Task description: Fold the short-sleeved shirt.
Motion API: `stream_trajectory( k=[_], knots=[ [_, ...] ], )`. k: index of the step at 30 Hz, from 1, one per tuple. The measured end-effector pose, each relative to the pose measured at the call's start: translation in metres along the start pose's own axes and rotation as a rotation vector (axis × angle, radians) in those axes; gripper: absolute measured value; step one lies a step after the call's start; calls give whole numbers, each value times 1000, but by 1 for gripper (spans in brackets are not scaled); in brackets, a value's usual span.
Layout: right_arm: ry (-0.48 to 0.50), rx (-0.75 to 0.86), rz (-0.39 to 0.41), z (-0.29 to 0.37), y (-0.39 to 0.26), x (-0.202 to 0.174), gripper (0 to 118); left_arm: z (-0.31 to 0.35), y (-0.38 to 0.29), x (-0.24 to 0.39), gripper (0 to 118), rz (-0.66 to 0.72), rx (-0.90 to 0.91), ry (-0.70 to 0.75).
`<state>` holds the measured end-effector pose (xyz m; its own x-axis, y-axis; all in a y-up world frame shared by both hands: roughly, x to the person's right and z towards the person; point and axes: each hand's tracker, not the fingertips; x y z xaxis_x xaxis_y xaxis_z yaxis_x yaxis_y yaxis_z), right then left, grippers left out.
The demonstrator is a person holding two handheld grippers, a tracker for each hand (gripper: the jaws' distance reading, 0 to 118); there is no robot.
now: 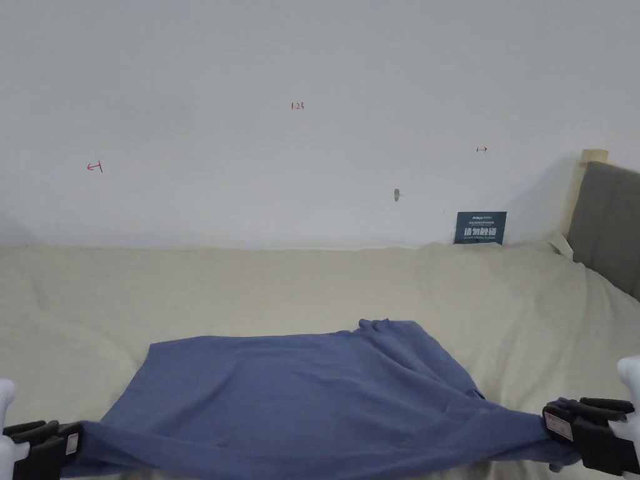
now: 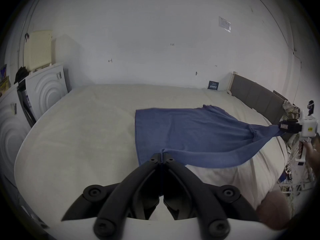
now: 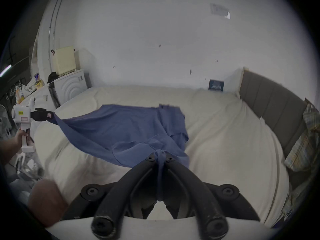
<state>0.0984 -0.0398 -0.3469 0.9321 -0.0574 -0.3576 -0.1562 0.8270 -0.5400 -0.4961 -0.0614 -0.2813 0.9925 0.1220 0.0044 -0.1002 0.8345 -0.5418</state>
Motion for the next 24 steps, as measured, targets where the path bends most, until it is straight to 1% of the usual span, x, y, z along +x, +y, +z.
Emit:
stream_trajectory(
  k=[1, 2, 5, 6, 8, 9, 10, 12, 13, 15, 17, 18, 19, 20, 21, 22, 23, 24],
  knots=[
    [29, -23, -9, 5, -6, 2, 2, 6, -8, -1, 1, -2, -20, 10],
    [39, -80, -8, 7, -12, 4, 2, 8, -18, -8, 1, 3, -53, 14],
    [58, -232, 3, -1, -38, 7, 2, 9, -42, -18, 1, 36, -180, -37],
    [67, -271, -3, -6, -47, 8, 2, 12, -47, -11, 1, 41, -211, -43],
    [77, -346, -20, -17, -67, 9, 2, 7, -62, -17, 1, 35, -264, -36],
    [97, -388, -11, -23, -76, 6, 2, 3, -70, -19, 1, 41, -302, -51],
    [82, -415, 3, -28, -85, 4, 2, -2, -81, -23, 1, 38, -308, -48],
    [48, -438, 27, -35, -100, 1, 2, -7, -93, -25, 1, -24, -313, -18],
    [23, -451, 3, -38, -109, 7, 2, -9, -97, -27, 1, -37, -321, -17],
    [38, -472, -26, -42, -115, 9, 2, -6, -100, -24, 1, -49, -335, -22],
    [31, -449, -15, -43, -119, 11, 3, -8, -106, -26, 1, -74, -352, -20],
    [34, -452, -15, -43, -119, 12, 4, -10, -109, -22, 4, -97, -357, -13],
    [43, -455, -20, -44, -119, 14, 18, -11, -110, -22, 25, -95, -355, -12],
    [49, -450, -36, -43, -119, 15, 46, -11, -111, -23, 59, -84, -359, -13],
    [63, -451, -69, -42, -118, 19, 82, -10, -112, -26, 97, -53, -357, -19],
    [68, -465, -96, -41, -118, 21, 108, -7, -114, -26, 118, -1, -360, -39],
    [85, -492, -124, -40, -118, 27, 109, -4, -115, -27, 115, 35, -360, -49],
    [111, -491, -154, -37, -118, 29, 109, 7, -109, -27, 115, 40, -258, -88]
  ],
)
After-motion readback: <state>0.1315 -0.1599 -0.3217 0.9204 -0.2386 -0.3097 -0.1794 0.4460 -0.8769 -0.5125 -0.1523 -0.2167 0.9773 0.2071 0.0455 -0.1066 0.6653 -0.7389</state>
